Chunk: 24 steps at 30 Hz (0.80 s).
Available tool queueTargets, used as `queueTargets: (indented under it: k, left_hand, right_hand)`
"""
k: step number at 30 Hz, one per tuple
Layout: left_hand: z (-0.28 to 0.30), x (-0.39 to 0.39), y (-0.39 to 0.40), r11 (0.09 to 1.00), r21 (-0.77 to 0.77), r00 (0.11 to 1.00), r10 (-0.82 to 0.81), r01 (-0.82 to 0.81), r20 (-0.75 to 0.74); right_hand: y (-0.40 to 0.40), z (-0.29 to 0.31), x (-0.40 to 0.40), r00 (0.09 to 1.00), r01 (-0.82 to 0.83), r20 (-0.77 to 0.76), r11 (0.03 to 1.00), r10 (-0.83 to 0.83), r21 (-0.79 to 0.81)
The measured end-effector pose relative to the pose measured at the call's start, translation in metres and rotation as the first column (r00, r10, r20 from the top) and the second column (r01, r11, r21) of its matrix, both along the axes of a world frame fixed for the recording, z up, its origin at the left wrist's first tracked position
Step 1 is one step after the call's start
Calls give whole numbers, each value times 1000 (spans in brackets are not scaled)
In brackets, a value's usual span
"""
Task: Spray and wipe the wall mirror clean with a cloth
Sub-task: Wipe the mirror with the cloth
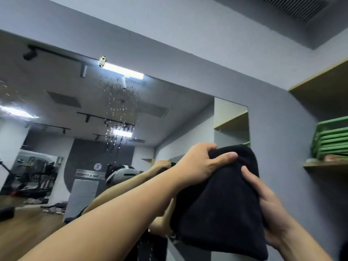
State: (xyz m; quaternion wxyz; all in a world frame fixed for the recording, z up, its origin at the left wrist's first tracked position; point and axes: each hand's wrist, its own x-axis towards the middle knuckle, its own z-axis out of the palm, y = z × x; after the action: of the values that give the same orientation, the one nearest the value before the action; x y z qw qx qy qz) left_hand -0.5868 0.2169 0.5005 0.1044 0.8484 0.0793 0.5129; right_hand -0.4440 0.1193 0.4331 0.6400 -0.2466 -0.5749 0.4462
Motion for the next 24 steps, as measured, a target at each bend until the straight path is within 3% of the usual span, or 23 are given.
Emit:
queueTargets:
  k: [5,8,11,16,24]
  left_hand:
    - [9,-1,22,952,208,970,239,-224,-46]
    - [25,1,31,790,452,880,475,-415,-22]
    - [50,7,46,620,602,800,598,-503,52]
    - [88,24,67,554,649,795,592,-522,133]
    - [139,34,81,434,545,653,693,-717,306]
  right_hand:
    - [27,-1,0,990,142,10,988,-143,53]
    - [40,9,1,974,225,-29,972,-223,68]
    - [58,26,4,954,298,-10,949,-299,100]
    - [89,62,24,934,358,-60,921,-353,156]
    - [113,100,61,882,431,-324,865,-343,257]
